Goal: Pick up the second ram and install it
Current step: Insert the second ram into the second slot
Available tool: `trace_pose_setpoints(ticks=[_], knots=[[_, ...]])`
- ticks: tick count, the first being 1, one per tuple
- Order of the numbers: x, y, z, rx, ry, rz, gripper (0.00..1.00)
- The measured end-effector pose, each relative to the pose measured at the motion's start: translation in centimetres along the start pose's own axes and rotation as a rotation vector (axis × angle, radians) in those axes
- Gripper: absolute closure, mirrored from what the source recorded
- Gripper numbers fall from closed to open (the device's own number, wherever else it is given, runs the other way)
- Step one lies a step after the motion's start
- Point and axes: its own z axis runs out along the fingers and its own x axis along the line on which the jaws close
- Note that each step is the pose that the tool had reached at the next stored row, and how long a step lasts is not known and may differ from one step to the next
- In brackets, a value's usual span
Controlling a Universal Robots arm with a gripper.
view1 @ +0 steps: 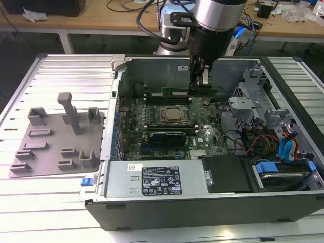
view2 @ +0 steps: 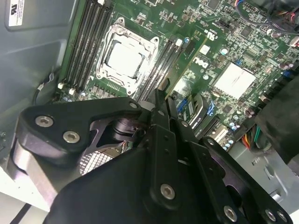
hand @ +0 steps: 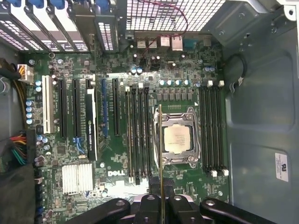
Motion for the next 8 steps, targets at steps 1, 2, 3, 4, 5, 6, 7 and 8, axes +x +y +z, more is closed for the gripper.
trace_pose_setpoints(ticks=[1, 2, 3, 4, 5, 6, 7, 8], knots=[[0.04, -0.01, 0.31, 0.0, 0.0001, 0.0, 0.89], [0.07, -0.02, 0.6, 0.0, 0.0, 0.0, 0.89], [0.08, -0.03, 0.7, -0.0001, 0.0, 0.0, 0.89], [0.08, -0.03, 0.78, -0.0001, 0.0002, 0.0, 0.89], [0.07, -0.03, 0.87, -0.0001, 0.0002, 0.0, 0.89], [0.07, -0.04, 1.05, 0.0, 0.0, 0.0, 0.89], [0.07, -0.04, 1.29, 0.0, 0.0, 0.0, 0.89], [0.08, -0.05, 1.4, 0.0, 0.0, 0.0, 0.89]])
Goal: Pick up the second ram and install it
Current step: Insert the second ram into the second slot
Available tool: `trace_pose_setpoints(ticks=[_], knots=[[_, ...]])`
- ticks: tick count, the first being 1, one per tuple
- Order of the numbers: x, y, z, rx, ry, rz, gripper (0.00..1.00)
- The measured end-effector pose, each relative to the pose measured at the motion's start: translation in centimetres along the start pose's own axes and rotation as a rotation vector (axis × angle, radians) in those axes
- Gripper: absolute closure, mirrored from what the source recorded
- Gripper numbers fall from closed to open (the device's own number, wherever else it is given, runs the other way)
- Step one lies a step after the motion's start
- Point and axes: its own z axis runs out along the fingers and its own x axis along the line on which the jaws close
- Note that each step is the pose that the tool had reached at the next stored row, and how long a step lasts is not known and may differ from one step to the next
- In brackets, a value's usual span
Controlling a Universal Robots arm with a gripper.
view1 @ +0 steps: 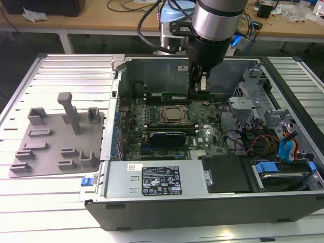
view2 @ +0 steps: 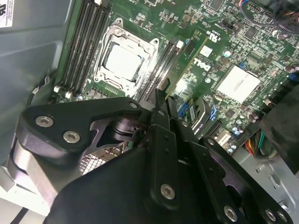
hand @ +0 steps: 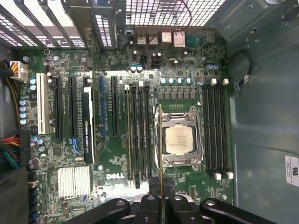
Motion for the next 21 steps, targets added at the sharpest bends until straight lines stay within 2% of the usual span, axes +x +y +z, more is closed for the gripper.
trace_pose_setpoints(ticks=[6, 11, 16, 21], knots=[[-0.04, -0.02, 0.91, 0.0, -0.0001, 0.0, 0.89], [-0.42, 0.07, 1.55, 0.0, -0.0006, 0.0, 0.89], [-0.25, 0.9, 2.71, -0.0001, -0.0004, -0.001, 0.89], [-0.14, 0.97, 3.57, -0.0002, -0.0003, -0.001, 0.89]])
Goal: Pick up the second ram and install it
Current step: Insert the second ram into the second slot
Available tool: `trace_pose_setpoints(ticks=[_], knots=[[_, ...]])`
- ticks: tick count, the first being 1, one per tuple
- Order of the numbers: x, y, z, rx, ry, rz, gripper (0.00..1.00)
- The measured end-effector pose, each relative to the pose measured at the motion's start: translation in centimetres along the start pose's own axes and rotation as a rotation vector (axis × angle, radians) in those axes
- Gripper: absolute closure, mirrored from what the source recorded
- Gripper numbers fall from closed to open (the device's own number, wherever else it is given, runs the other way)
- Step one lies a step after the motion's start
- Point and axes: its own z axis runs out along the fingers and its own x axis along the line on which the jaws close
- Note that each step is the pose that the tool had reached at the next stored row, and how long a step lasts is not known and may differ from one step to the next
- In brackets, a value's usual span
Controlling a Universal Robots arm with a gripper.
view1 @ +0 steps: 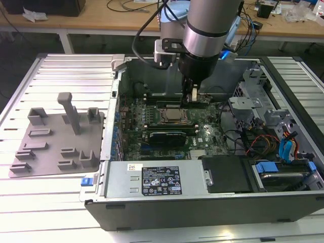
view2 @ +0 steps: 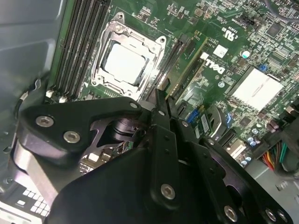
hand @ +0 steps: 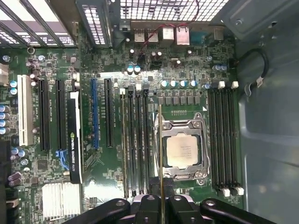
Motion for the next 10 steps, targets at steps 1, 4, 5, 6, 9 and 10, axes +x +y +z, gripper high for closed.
trace_pose_setpoints(ticks=[1, 4, 5, 6, 9, 10], knots=[[0.01, 0.0, 0.09, 0.0, -0.0001, 0.0, 0.89], [0.07, 0.01, 0.58, 0.0001, 0.0, 0.0, 0.89], [0.08, 0.01, 0.66, 0.0, 0.0, 0.0, 0.89], [0.1, 0.01, 0.75, 0.0, -0.0003, 0.0, 0.89], [0.14, 0.0, 1.09, 0.0, -0.0005, 0.0, 0.89], [0.15, 0.0, 1.19, 0.0, -0.0005, 0.0, 0.89]])
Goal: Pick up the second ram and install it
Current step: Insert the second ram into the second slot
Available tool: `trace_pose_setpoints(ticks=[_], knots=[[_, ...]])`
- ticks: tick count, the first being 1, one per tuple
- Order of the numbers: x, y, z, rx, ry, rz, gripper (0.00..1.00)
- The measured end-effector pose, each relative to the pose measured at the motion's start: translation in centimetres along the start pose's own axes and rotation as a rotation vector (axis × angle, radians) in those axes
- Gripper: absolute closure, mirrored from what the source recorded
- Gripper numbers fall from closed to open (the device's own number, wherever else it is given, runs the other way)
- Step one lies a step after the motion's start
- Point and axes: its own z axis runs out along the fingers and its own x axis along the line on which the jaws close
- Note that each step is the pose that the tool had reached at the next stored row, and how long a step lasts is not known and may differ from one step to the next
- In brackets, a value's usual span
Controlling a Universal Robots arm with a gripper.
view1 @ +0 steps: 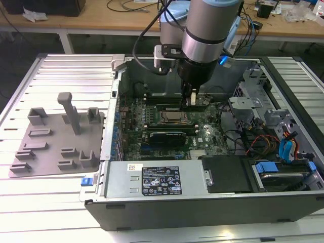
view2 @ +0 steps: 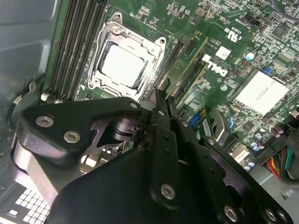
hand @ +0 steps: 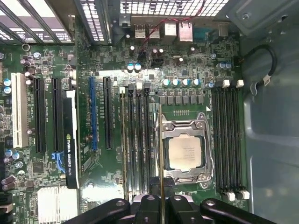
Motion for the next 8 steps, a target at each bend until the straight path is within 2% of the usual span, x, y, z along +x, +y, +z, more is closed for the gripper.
trace_pose_setpoints(ticks=[8], knots=[[0.13, -0.03, 1.05, -0.0002, 0.0, 0.0, 0.89]])
